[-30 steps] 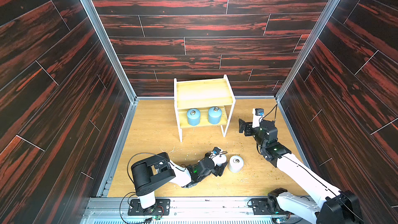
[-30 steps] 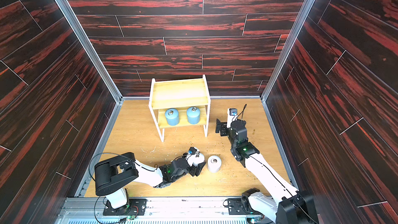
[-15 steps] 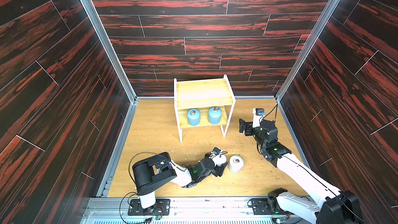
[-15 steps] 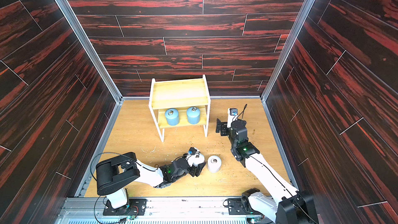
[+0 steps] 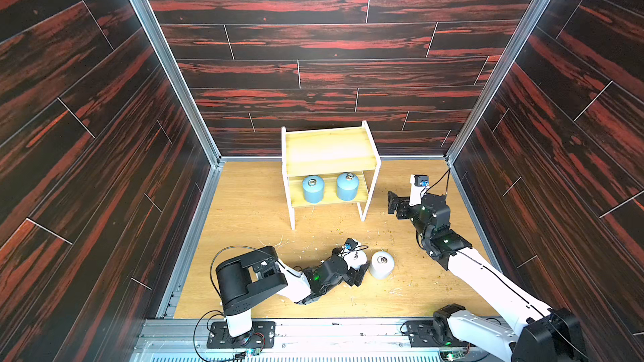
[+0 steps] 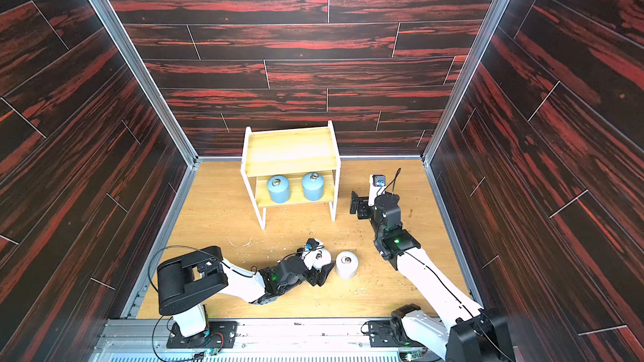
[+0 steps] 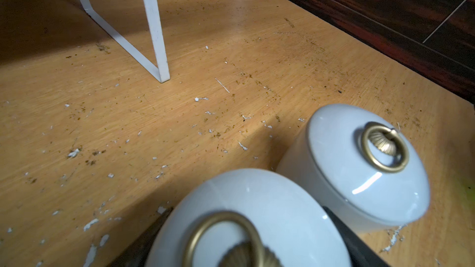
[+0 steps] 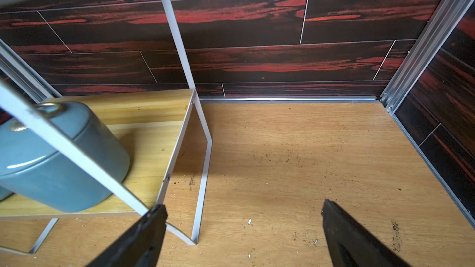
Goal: Remove the tea canisters from the shelf
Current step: Place the tea canister at the center of the board.
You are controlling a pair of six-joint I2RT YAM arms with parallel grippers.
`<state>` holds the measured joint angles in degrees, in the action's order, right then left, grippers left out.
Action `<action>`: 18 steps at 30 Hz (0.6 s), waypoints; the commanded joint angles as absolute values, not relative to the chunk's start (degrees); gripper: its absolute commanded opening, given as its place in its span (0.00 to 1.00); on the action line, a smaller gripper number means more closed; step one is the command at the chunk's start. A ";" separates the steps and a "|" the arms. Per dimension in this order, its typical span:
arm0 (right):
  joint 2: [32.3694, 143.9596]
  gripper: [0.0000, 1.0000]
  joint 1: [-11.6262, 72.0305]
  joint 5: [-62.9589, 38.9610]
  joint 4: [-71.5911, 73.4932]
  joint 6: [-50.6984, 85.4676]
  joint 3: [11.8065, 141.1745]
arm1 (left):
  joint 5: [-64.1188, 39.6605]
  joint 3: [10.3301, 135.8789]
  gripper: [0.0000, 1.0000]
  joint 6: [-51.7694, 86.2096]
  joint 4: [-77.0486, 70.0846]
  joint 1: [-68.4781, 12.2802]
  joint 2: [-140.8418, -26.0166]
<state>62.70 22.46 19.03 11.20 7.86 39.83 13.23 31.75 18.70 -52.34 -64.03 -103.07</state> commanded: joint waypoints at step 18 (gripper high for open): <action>63.10 0.98 21.75 19.04 12.23 7.08 38.85 | 11.45 34.11 0.87 21.45 -47.54 -64.34 -102.13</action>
